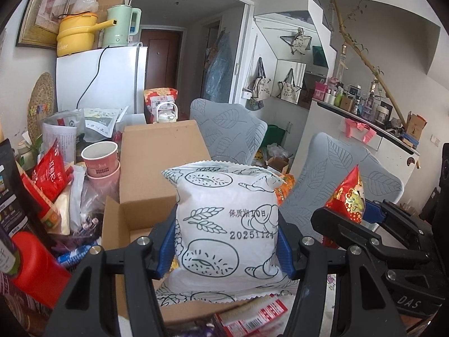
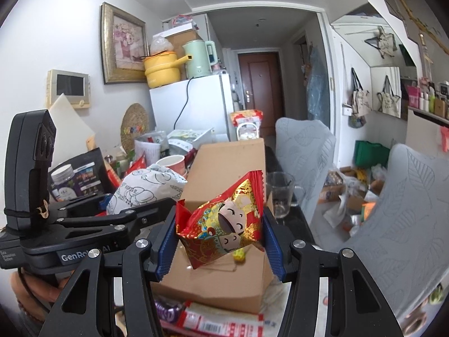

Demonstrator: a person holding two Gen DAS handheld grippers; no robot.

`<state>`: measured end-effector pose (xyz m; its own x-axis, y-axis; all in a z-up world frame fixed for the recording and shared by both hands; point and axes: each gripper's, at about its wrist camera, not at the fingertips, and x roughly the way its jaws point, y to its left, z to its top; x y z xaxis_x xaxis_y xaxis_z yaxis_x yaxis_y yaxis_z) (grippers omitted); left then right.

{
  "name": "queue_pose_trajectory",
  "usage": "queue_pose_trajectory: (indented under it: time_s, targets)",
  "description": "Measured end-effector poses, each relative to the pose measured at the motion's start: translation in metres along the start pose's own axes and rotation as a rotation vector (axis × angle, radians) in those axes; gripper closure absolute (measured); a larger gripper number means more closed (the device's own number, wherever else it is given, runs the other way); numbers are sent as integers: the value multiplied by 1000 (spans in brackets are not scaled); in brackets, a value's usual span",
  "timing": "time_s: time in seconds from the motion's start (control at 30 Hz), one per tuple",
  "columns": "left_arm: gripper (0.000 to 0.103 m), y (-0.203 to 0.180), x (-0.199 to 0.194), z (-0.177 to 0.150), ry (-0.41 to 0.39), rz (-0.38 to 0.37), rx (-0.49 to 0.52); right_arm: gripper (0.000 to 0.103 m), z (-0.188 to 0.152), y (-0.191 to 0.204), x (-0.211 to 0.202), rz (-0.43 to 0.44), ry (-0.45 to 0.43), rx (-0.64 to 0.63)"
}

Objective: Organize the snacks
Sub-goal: 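Carry the white pouch in the left tool while the right tool carries the red packet toward the box, then lower the white pouch and red packet into the box, opening both tools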

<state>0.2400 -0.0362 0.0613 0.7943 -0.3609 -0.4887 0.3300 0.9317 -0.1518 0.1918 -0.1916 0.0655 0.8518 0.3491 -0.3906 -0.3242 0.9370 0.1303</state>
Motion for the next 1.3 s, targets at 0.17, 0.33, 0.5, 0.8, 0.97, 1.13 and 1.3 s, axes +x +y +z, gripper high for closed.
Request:
queue_pose_trajectory:
  time_s: [0.17,0.33,0.5,0.8,0.97,1.13,1.3]
  targets:
    - [44,9,17,9,0,13,-8,49,8,-3,19,27,10,11]
    - [44,20,33,13,18,45,-8,49,12,-7,40,31,22,23]
    - [44,33,51,11,46,97,11,49,12,-10,67,23,55,35]
    - [44,52,86,-6,139,136,4,49,-2,-17,111,5,151,37]
    - [44,56,104,-10,187,157,10,49,-9,-24,129,-6,202,49]
    - [44,58,122,-18,248,179,5,49,-16,-30,141,3,249,60]
    - [44,60,137,-25,296,202,14,48,-26,-37,156,1,319,82]
